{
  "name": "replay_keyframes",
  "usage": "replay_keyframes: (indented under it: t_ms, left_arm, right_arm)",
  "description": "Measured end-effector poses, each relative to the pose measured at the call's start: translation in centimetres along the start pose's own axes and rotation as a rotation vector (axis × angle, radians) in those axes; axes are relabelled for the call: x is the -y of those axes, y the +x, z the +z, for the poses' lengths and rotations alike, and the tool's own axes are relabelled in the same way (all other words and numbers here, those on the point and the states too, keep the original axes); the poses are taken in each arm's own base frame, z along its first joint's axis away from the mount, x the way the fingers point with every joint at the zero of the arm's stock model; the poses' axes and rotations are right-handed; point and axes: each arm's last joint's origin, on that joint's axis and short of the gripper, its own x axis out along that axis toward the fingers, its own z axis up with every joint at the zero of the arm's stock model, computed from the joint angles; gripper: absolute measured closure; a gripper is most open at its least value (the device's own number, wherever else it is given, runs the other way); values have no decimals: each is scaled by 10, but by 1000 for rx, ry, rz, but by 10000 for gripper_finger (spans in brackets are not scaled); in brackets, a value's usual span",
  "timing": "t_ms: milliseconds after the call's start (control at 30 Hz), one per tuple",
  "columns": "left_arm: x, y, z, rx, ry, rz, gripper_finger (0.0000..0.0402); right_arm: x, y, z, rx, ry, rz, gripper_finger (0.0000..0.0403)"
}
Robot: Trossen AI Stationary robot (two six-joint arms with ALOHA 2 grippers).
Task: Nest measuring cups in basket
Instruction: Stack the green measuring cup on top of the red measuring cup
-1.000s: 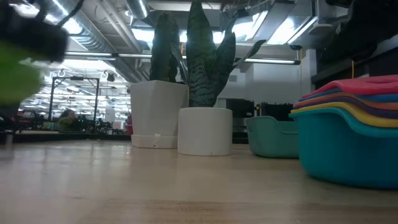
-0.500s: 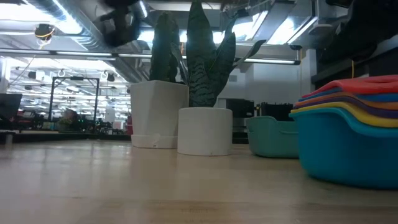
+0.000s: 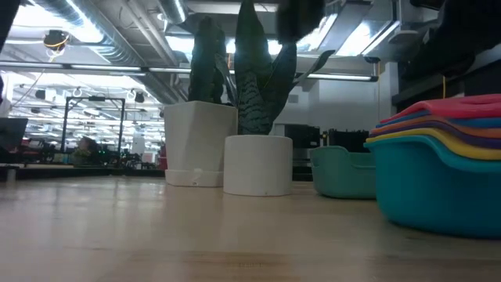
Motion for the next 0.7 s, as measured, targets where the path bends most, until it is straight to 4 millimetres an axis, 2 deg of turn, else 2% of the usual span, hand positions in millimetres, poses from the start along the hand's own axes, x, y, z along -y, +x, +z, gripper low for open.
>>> replay_keyframes:
  t_ms: [167, 333, 500, 700]
  left_arm:
    - [-14, 22, 9, -32, 25, 28, 397]
    - [-33, 38, 9, -63, 20, 70, 397]
    - [-49, 42, 6, -96, -1, 110, 396]
    - [-57, 40, 4, -121, -8, 189, 396]
  right_arm:
    - [-1, 0, -1, -44, -1, 46, 317]
    - [-2, 0, -2, -67, -1, 69, 317]
    - [-2, 0, -2, -66, -1, 69, 317]
    - [-2, 0, -2, -66, -1, 69, 317]
